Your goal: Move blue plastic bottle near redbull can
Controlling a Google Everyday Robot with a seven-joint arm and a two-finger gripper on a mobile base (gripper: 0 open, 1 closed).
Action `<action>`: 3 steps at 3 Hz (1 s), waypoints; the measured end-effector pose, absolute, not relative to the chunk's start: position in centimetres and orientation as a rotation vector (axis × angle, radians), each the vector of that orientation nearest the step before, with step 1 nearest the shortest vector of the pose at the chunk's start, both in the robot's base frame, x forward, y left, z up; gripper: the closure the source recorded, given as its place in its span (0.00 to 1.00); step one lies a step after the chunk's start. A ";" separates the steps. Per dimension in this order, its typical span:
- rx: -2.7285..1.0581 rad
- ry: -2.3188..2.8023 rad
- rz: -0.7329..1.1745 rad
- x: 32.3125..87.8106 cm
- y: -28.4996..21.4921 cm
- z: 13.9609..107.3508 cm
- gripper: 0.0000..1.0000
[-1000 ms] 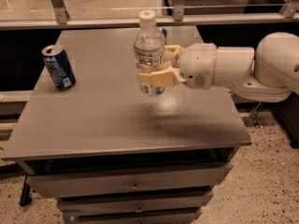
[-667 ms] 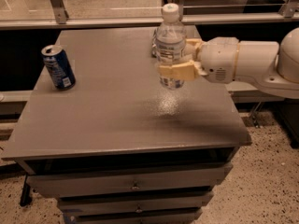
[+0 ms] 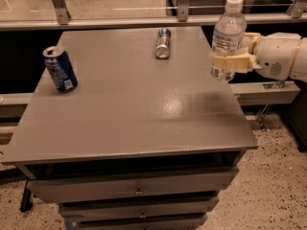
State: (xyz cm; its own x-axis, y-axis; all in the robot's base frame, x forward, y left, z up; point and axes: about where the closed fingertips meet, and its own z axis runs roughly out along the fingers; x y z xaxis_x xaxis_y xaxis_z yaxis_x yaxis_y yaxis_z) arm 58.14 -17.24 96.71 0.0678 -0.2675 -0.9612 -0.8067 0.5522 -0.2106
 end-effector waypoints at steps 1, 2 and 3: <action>-0.889 1.502 0.468 60.6 -21.9 96.1 1.00; -0.822 1.491 0.448 63.7 -25.1 95.4 1.00; -0.776 1.479 0.449 67.2 -26.5 94.8 1.00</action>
Offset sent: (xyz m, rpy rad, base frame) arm 0.0941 -0.1263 -0.0214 0.1062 -0.0602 -0.2048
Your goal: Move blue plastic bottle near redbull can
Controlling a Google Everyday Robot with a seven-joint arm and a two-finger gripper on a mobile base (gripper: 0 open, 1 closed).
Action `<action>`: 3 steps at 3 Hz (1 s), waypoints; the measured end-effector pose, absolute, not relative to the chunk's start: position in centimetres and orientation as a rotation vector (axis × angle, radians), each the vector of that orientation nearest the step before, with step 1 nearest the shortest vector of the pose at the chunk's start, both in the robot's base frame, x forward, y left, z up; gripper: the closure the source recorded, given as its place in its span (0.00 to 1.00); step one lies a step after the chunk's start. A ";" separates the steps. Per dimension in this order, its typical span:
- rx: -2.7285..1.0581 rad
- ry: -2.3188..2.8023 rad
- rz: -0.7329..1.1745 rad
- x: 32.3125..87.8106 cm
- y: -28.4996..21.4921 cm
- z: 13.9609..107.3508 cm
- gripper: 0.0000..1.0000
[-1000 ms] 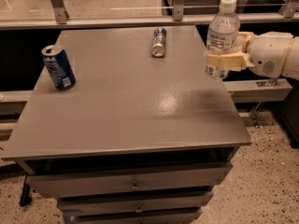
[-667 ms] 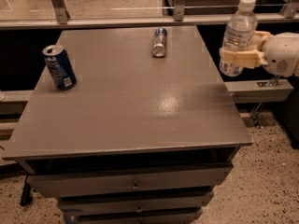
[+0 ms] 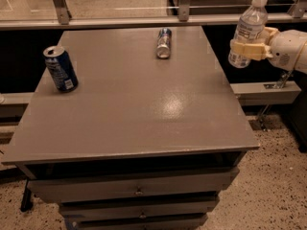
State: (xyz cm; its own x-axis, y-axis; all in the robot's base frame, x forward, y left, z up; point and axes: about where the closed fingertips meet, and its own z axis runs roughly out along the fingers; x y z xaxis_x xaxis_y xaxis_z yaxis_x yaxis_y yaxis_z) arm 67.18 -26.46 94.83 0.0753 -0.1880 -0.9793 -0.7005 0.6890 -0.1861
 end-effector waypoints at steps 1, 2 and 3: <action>-0.769 1.473 0.490 70.5 -25.4 94.1 1.00; -0.781 1.489 0.566 72.8 -22.2 92.6 1.00; -0.787 1.494 0.642 74.3 -19.1 91.1 1.00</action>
Offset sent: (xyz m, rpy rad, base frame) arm 0.0832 0.0785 -0.0433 0.0847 0.1182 0.1301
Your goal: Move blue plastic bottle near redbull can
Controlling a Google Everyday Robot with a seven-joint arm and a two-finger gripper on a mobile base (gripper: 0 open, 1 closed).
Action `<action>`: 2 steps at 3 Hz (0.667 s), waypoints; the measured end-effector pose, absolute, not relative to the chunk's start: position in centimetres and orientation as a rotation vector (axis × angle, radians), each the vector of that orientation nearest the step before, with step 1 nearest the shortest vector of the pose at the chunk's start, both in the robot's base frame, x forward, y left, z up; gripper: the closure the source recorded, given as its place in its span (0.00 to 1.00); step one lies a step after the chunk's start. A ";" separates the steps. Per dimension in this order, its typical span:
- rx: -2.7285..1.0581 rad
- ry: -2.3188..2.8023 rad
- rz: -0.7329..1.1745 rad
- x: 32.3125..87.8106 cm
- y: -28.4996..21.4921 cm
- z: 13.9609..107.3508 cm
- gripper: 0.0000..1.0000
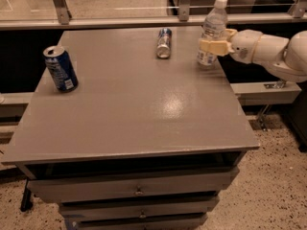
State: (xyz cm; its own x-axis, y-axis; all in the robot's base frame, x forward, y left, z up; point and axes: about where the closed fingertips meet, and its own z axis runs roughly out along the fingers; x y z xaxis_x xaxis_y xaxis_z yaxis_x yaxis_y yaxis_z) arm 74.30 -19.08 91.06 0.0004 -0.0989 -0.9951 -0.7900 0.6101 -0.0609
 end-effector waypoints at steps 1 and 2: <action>-0.786 1.480 0.716 75.4 -16.0 90.2 1.00; -0.799 1.453 0.769 76.3 -13.5 90.4 1.00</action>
Offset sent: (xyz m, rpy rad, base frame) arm 0.0314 0.0787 -0.0027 0.1040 0.0184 0.1348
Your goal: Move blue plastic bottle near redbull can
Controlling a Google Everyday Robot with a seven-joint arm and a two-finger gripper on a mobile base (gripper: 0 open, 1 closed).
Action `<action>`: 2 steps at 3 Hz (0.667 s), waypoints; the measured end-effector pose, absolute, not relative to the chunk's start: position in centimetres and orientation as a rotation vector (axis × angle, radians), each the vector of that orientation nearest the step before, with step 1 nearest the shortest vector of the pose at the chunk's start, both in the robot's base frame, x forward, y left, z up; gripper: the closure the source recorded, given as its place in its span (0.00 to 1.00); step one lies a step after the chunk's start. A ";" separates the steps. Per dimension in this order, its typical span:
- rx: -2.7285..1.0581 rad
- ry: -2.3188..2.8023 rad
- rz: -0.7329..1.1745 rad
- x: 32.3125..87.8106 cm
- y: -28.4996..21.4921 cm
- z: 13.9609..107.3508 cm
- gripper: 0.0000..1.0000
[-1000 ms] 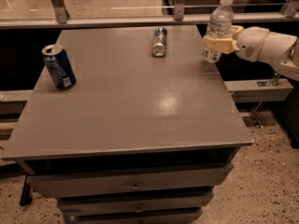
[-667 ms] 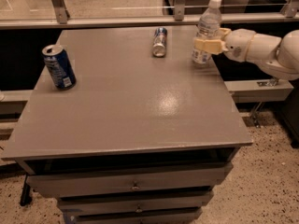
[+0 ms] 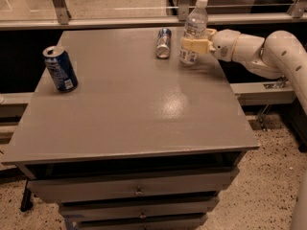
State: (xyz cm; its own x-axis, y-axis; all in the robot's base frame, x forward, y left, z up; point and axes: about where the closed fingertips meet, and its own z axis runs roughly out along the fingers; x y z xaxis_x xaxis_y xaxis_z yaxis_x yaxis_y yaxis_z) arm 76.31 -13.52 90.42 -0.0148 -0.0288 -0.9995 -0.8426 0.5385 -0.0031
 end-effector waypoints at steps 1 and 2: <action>-0.805 1.451 0.794 77.1 -12.3 90.2 1.00; -0.806 1.466 0.804 77.5 -12.1 89.6 1.00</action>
Offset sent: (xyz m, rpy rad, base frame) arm 0.0160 0.0096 -0.0151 -0.0010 0.0481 0.0180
